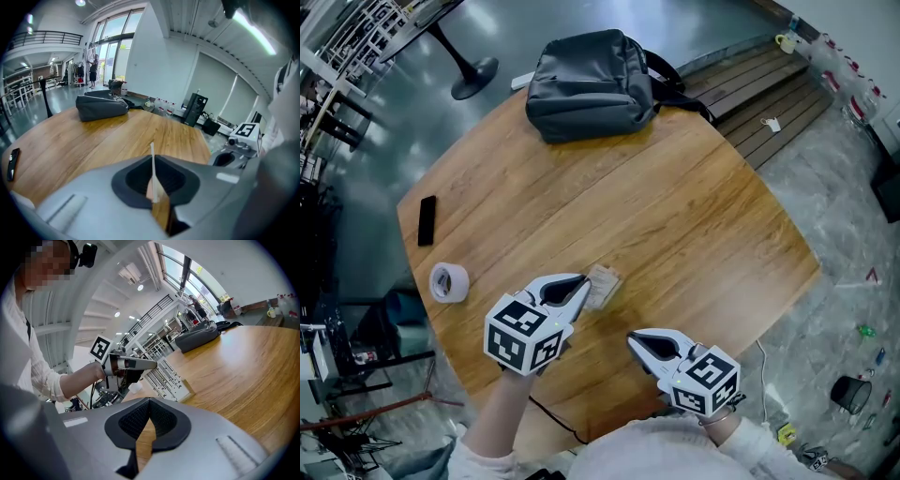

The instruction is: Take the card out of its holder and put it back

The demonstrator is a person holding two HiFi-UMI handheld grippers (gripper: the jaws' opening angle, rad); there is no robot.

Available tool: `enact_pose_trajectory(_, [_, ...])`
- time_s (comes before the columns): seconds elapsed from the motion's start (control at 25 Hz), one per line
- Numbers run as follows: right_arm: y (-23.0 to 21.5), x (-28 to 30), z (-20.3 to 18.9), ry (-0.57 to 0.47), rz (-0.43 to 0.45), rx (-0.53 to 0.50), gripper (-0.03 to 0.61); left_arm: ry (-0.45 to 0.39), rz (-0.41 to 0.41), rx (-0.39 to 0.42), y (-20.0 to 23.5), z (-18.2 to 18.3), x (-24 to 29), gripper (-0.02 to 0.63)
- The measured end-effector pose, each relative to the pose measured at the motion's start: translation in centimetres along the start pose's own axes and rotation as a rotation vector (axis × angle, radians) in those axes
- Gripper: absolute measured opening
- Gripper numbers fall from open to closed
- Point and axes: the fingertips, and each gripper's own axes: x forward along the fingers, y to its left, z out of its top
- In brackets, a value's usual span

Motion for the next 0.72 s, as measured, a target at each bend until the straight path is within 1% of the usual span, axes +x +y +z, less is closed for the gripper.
enact_pose_trajectory(0.24, [0.2, -0.2, -0.4, 0.0, 0.007, 0.012, 0.0, 0.006, 0.009, 0.018, -0.2, 0.3, -0.6, 0.02])
enact_pose_trajectory(0.72, [0.5, -0.7, -0.4, -0.013, 0.011, 0.005, 0.0, 0.0, 0.017, 0.019, -0.7, 1.1, -1.6, 0.02])
